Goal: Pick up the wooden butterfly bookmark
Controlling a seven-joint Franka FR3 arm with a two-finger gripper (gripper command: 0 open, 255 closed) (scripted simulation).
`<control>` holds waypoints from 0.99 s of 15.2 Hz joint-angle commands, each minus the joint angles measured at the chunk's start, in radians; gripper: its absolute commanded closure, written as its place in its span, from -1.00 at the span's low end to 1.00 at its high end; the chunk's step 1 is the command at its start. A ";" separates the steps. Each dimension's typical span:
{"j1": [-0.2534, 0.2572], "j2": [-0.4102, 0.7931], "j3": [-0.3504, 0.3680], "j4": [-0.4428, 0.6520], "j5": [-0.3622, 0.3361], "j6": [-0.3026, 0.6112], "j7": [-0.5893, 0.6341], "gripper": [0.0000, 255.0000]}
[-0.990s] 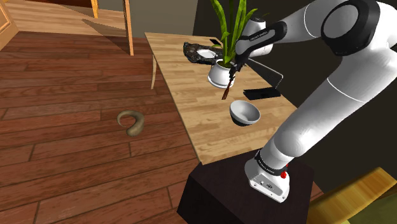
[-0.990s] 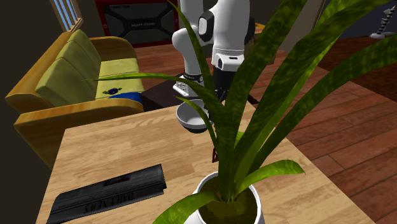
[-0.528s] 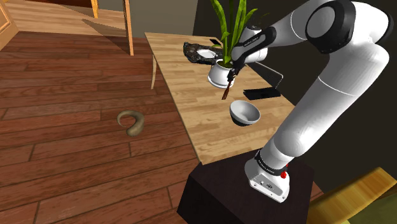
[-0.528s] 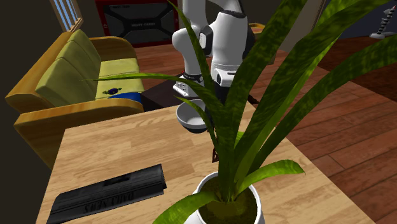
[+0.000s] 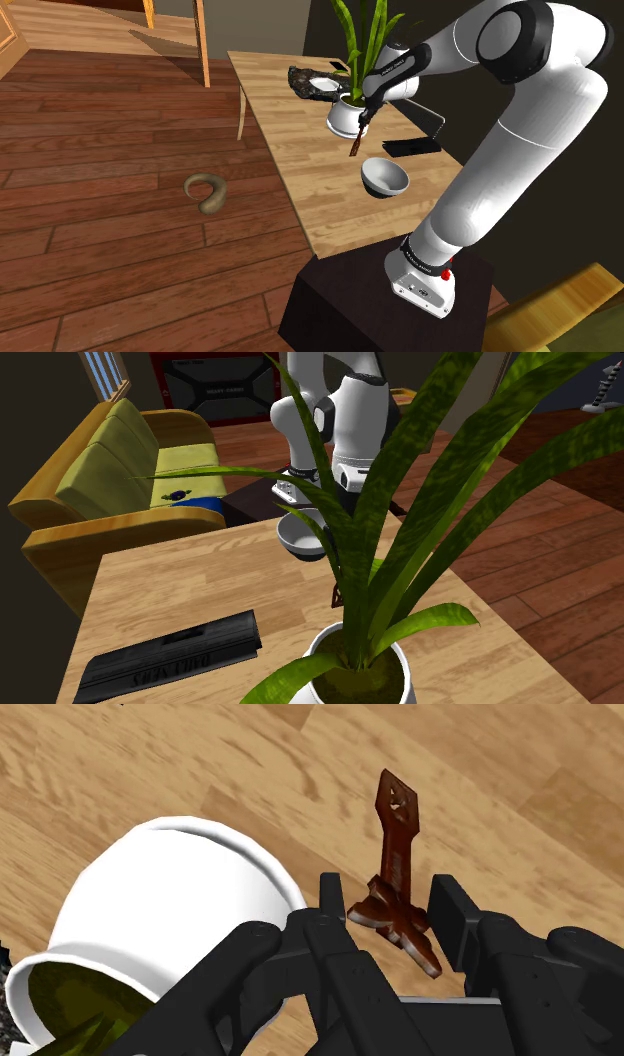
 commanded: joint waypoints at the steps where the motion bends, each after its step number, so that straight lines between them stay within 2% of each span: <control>1: 0.000 0.001 -0.001 -0.001 0.000 0.000 0.000 1.00; 4: 0.000 0.000 -0.001 -0.002 -0.001 0.000 0.001 1.00; 15: 0.006 -0.105 0.003 0.056 -0.055 -0.154 0.026 1.00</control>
